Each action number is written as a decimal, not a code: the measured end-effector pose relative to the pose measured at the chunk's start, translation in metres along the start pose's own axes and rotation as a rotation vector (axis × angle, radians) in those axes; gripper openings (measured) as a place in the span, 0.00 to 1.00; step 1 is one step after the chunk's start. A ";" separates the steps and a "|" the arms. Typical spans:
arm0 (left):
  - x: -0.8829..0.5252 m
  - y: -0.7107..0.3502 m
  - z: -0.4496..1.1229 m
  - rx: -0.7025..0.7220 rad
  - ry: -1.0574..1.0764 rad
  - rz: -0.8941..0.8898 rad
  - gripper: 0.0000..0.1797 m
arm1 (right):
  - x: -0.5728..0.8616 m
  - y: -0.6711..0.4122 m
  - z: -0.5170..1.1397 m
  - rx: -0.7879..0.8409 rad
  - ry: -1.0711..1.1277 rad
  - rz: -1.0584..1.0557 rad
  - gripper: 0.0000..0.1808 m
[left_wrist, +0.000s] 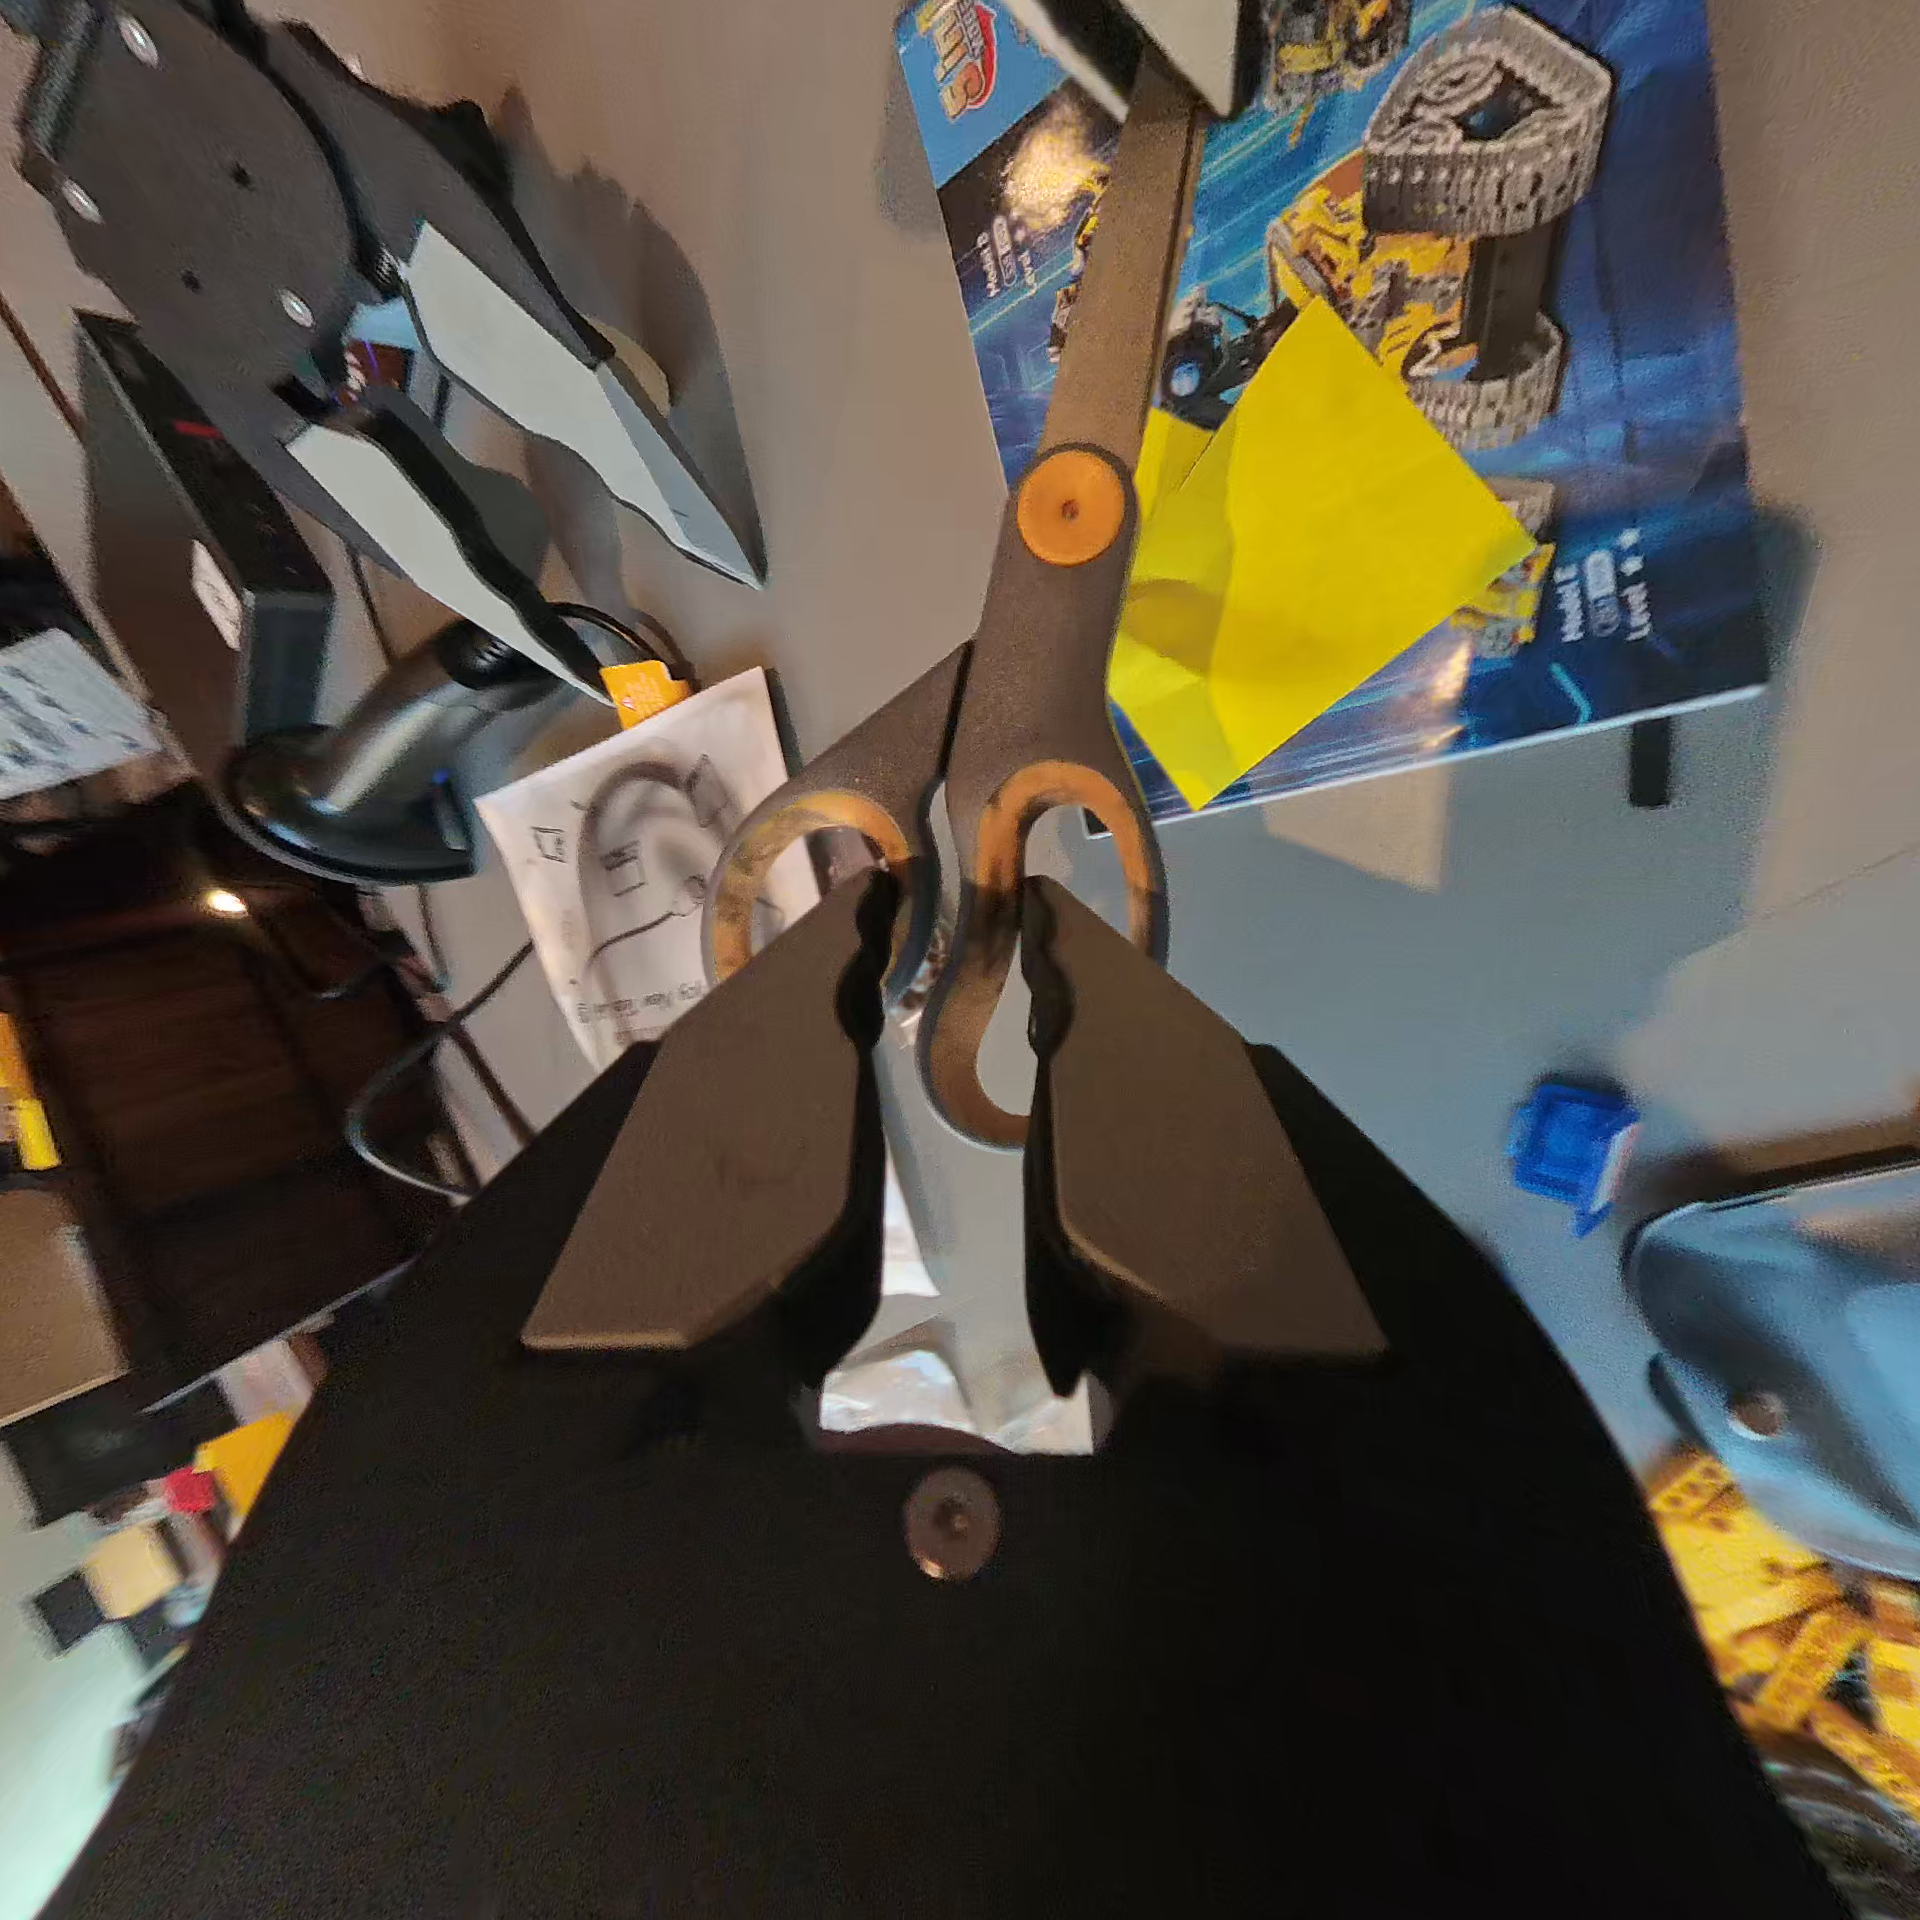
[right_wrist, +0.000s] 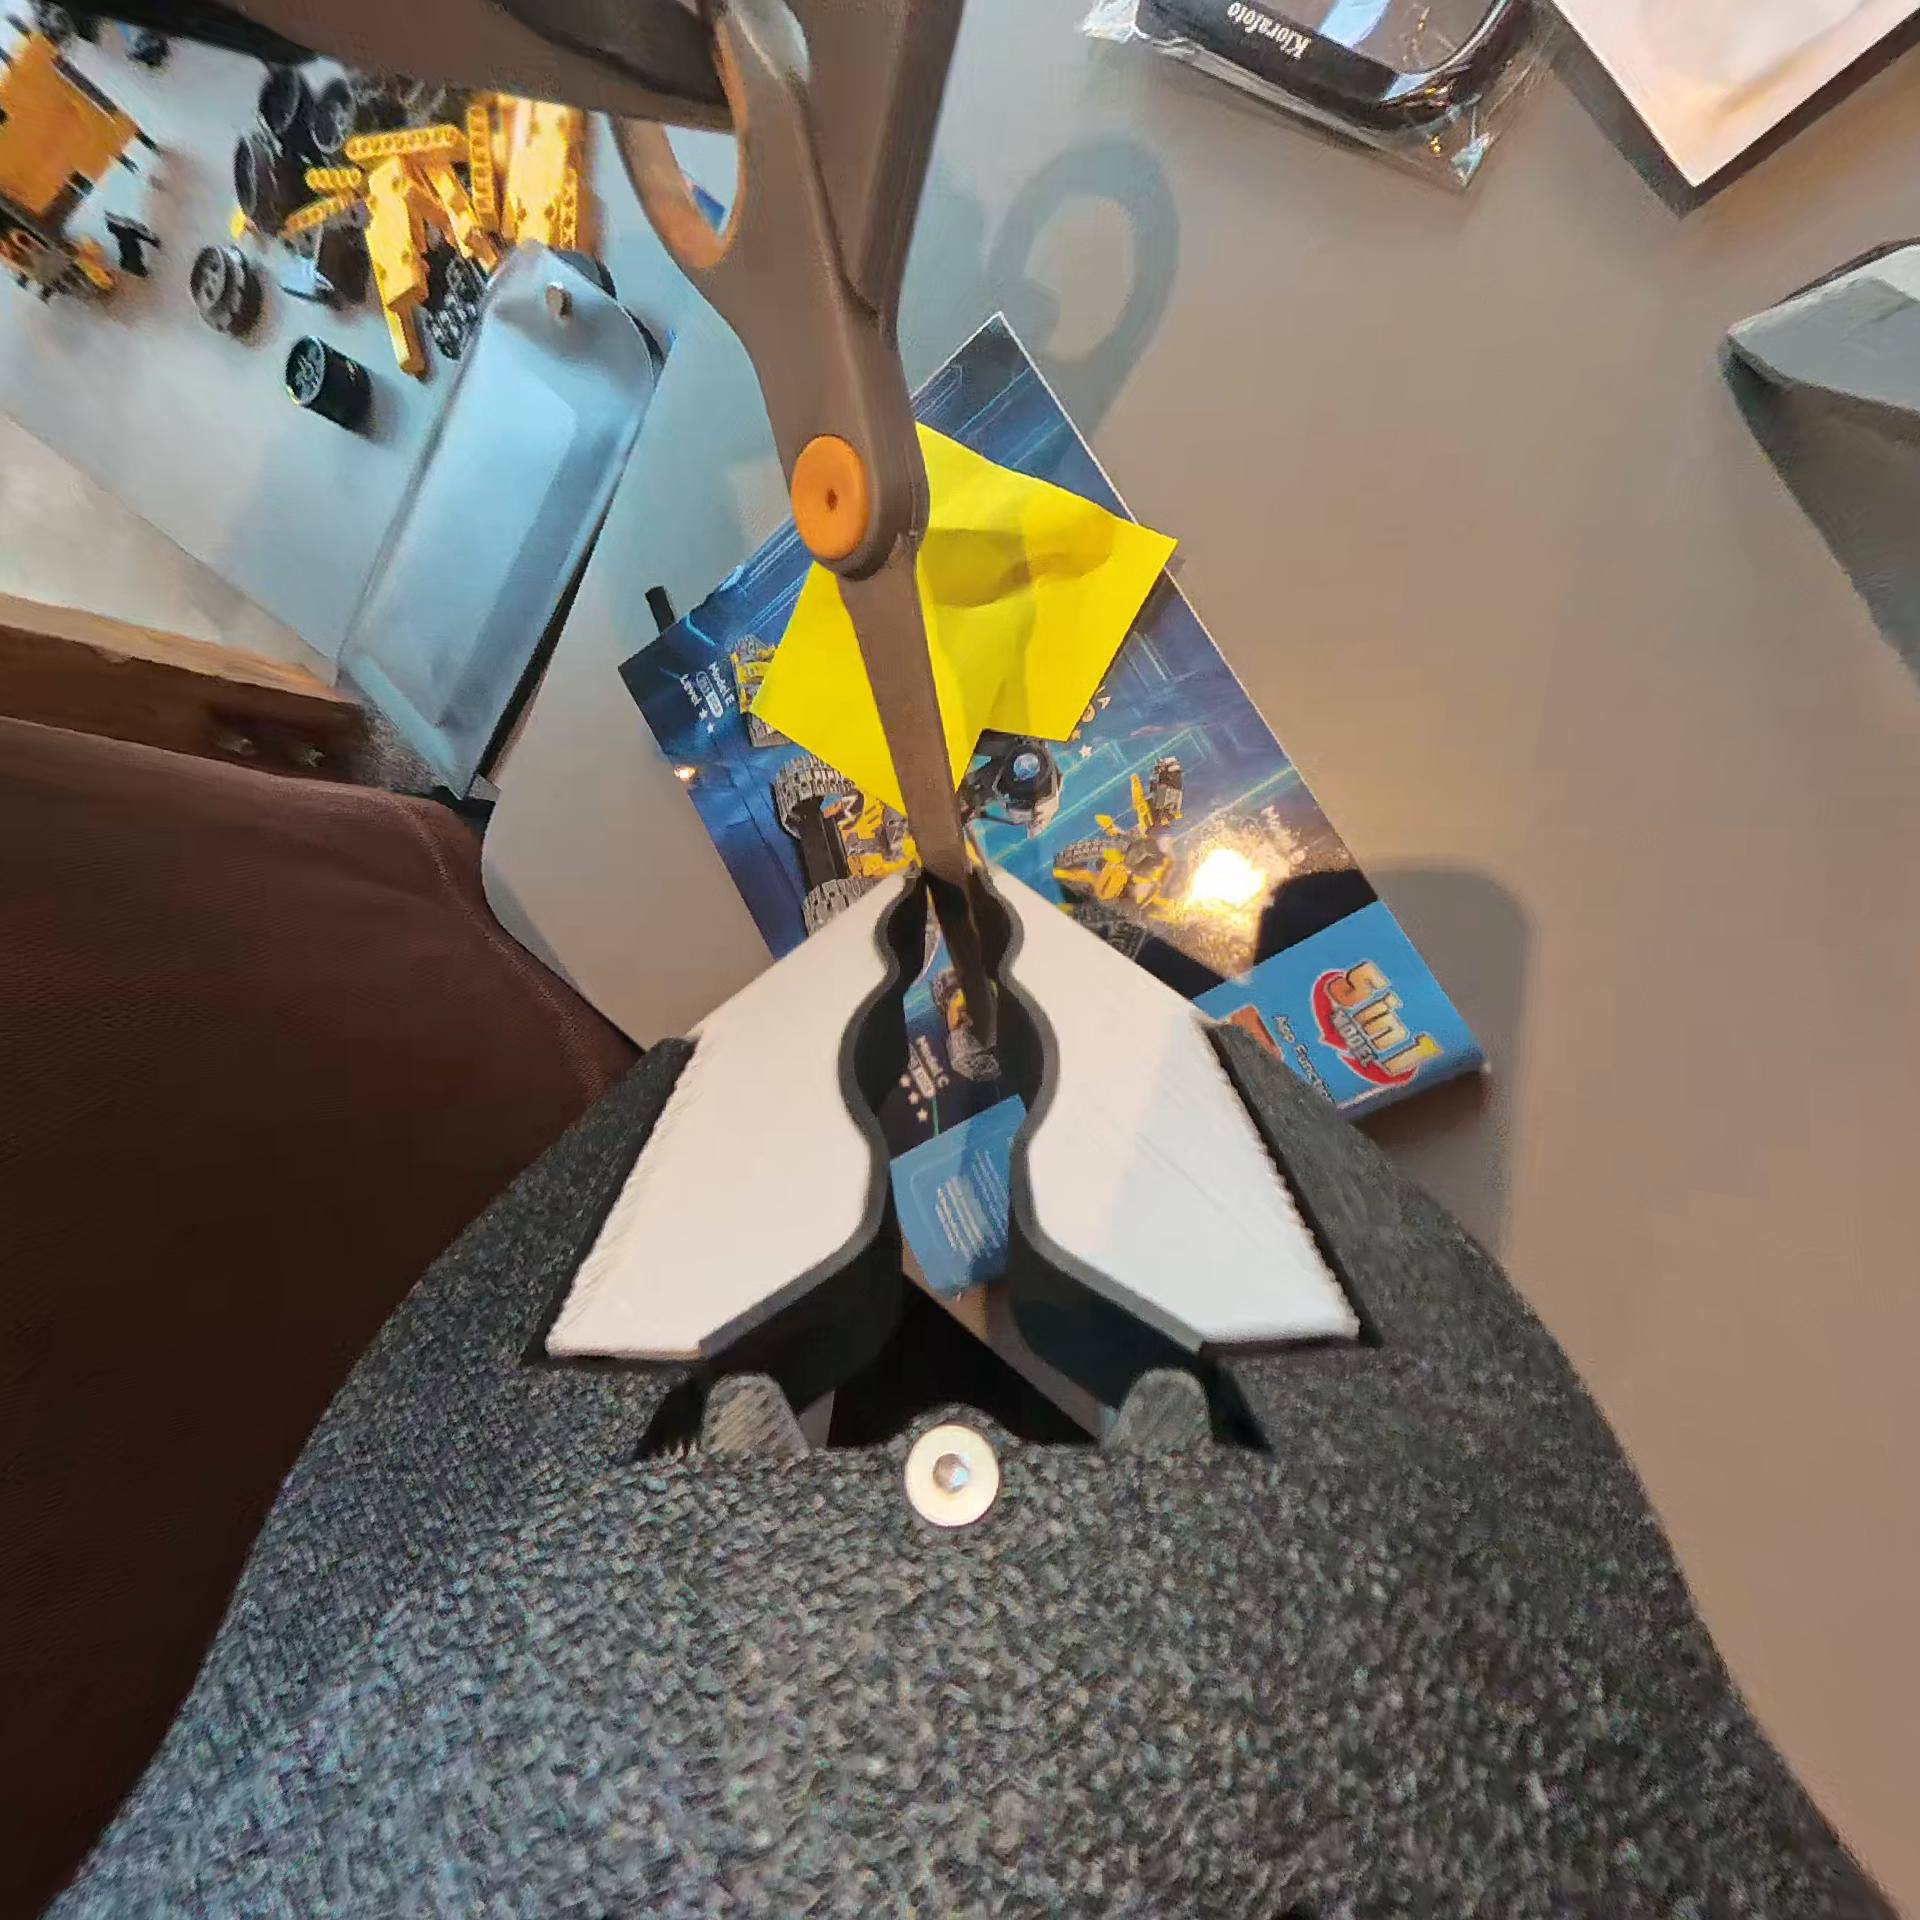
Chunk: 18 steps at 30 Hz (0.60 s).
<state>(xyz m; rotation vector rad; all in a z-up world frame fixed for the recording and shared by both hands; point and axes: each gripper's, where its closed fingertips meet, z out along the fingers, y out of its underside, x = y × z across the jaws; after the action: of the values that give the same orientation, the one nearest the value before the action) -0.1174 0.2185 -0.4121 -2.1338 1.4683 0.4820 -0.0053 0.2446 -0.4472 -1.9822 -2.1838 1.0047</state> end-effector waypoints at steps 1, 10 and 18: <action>-0.001 0.001 0.000 -0.011 -0.016 0.034 0.13 | 0.001 0.000 0.003 -0.002 -0.008 0.001 0.04; -0.002 0.001 -0.001 -0.046 -0.054 0.248 0.12 | 0.001 -0.033 0.018 0.000 0.007 -0.095 0.11; -0.001 0.028 -0.004 -0.090 -0.060 0.292 0.13 | -0.008 -0.070 0.043 -0.047 -0.286 -0.024 0.21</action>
<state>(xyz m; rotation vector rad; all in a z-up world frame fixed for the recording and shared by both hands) -0.1435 0.2086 -0.4135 -1.9594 1.7630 0.7227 -0.0837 0.2202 -0.4456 -1.9296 -2.3836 1.3183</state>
